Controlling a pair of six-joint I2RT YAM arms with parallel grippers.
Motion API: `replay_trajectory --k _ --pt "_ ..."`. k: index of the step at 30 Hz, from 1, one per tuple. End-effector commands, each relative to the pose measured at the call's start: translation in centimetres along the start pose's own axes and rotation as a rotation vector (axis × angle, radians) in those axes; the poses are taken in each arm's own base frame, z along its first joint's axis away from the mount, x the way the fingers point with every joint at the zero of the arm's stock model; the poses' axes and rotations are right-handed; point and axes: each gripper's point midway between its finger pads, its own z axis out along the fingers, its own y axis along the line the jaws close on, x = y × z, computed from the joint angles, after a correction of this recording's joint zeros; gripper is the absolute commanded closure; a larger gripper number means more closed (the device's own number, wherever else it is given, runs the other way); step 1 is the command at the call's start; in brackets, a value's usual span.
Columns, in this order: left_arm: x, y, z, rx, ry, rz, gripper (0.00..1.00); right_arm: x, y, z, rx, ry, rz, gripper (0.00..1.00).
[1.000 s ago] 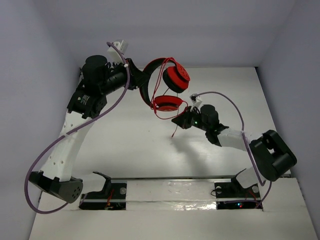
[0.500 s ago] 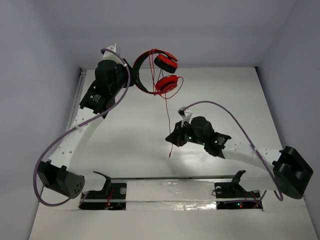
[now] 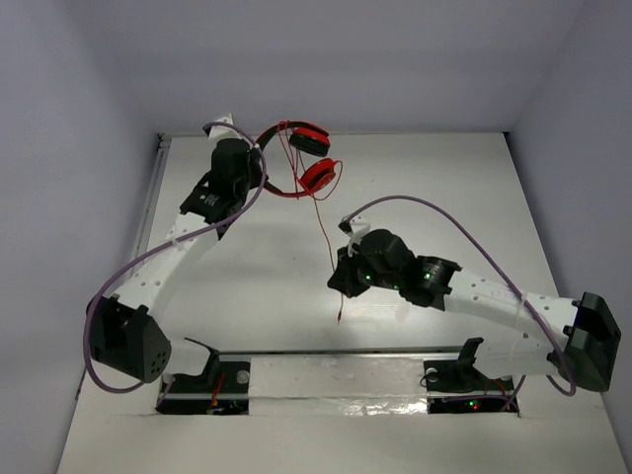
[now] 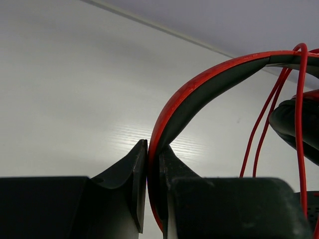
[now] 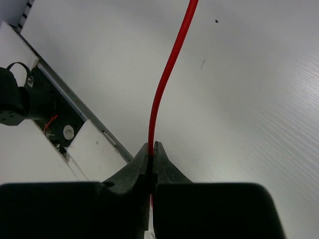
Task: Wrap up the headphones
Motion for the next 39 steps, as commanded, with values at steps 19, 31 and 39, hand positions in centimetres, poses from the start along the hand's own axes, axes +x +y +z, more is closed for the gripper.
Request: replay_trajectory --k 19,31,39 --pt "9.9 -1.9 -1.9 -0.095 0.210 0.591 1.00 -6.4 -1.0 -5.3 0.271 0.019 -0.250 1.00" --pt "16.2 -3.7 -8.6 0.352 0.405 0.750 1.00 -8.4 -4.7 -5.0 0.476 -0.078 -0.340 1.00" --pt "16.2 -4.4 -12.0 0.498 0.437 0.712 1.00 -9.9 -6.6 -6.8 0.599 -0.173 -0.357 1.00"
